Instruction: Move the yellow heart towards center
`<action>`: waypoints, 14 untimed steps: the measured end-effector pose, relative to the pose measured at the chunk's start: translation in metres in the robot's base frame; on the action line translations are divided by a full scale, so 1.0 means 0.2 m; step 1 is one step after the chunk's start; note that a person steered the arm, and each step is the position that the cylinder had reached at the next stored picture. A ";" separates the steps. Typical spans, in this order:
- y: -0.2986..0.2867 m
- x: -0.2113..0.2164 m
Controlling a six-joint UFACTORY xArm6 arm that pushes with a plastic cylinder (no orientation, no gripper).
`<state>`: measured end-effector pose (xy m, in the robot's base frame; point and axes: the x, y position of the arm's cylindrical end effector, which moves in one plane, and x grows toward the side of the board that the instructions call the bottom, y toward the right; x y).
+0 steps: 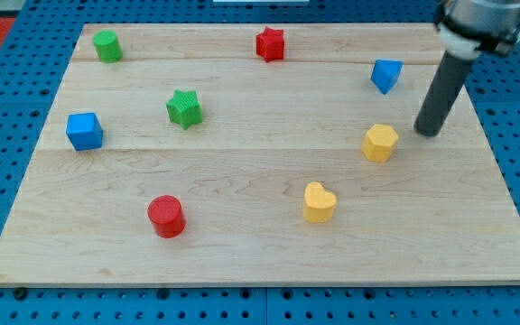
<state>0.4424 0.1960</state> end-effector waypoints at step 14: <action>-1.08 0.26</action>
